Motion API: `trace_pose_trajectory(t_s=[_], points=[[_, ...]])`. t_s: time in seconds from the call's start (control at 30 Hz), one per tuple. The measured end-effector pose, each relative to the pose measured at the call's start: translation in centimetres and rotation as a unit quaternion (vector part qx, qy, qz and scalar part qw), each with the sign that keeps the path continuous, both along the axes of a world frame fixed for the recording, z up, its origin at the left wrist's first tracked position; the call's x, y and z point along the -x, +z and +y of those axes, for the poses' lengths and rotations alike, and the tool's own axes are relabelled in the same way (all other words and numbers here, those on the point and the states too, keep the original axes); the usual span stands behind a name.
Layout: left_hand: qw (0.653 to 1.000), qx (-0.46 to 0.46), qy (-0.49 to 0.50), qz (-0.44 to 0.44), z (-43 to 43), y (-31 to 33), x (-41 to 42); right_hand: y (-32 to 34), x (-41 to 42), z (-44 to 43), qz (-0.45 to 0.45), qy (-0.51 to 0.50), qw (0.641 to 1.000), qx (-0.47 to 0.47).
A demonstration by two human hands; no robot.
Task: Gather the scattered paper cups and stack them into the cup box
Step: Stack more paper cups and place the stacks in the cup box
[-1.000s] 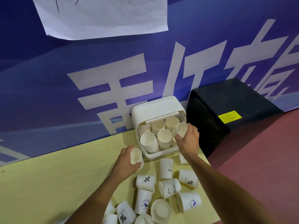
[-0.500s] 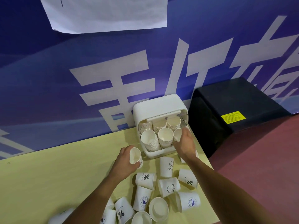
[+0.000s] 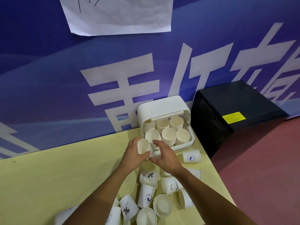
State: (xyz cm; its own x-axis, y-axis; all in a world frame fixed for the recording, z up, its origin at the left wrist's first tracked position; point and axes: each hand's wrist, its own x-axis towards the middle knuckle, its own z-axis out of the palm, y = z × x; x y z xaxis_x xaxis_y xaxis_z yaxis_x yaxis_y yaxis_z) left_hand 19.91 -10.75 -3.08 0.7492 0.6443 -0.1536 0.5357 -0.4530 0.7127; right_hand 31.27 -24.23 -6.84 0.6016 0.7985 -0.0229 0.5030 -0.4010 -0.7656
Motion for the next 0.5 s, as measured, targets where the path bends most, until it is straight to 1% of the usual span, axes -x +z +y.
trace_pose_trajectory(t_s=[0.1,0.23,0.4,0.5], points=[[1.000,0.011,-0.015,-0.017,-0.7,0.1,-0.6,0.1,0.1,-0.1,0.014,-0.024,1.000,-0.011],[0.999,0.025,-0.032,-0.036,-1.3,-0.1,-1.3,0.1,-0.4,-1.3,0.017,-0.032,0.999,-0.013],[0.996,0.062,-0.058,-0.039,-2.0,-0.7,-2.1,-0.1,-1.4,-3.1,0.015,-0.039,0.999,-0.017],[0.993,0.086,-0.069,-0.038,-2.2,-0.9,-2.5,0.0,-2.1,-4.5,0.020,-0.074,0.997,-0.027]])
